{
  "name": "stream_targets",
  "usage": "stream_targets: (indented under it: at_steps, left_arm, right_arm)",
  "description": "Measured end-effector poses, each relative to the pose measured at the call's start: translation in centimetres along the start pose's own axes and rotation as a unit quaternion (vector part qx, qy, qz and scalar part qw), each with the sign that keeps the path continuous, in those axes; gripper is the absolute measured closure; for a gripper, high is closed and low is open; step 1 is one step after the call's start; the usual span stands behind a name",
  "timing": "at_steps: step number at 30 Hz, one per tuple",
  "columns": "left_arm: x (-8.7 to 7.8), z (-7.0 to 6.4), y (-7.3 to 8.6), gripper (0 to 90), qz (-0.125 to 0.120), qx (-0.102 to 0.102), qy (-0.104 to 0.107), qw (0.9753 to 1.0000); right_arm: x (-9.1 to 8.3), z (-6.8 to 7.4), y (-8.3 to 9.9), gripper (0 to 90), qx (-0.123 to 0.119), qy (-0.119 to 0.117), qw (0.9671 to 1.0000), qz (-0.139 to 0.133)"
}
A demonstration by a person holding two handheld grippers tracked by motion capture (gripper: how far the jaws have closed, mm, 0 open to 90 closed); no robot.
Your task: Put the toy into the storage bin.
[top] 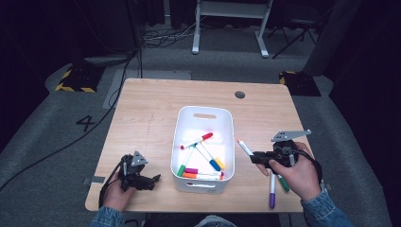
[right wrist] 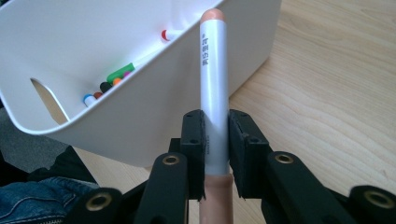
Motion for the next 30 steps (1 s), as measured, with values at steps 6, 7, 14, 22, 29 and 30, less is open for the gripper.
stream_targets:
  at_steps: [6,7,14,22,29,30]
  left_arm:
    - [0.0,0.0,0.0,0.0,0.0,0.001,0.0,1.0]
    - [0.0,0.0,0.0,0.0,0.0,0.0,0.0,1.0]
    - [0.0,0.0,0.0,0.0,0.0,0.0,0.0,1.0]
    - [0.0,0.1,-0.1,0.0,-0.001,0.004,0.002,1.0]
    - [0.0,0.1,-0.1,0.0,-0.001,0.004,0.001,1.0]
    - [0.0,0.1,-0.1,0.0,-0.001,0.004,0.001,1.0]
  right_arm:
    - [-0.2,0.9,-1.5,77.2,-0.014,-0.011,0.9998,-0.007]
    - [-0.2,1.2,-1.9,77.2,-0.018,-0.014,0.9997,-0.006]
    - [0.4,2.3,-3.2,77.3,-0.031,-0.027,0.9991,-0.003]
    - [1.2,3.6,-4.6,77.2,-0.045,-0.039,0.9982,0.0]
    - [2.1,5.4,-5.7,77.2,-0.058,-0.061,0.9964,-0.006]
    - [2.1,5.4,-5.7,77.2,-0.058,-0.061,0.9964,-0.006]
Point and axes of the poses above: each handheld gripper's, and its own axes: x roughly forward along the jaws, y roughly out of its underside, z roughly to its left, the point moved 8 cm from there along x, roughly forward along the jaws, and after that the axes turned 5 degrees about -y, right-handed, at the moved point
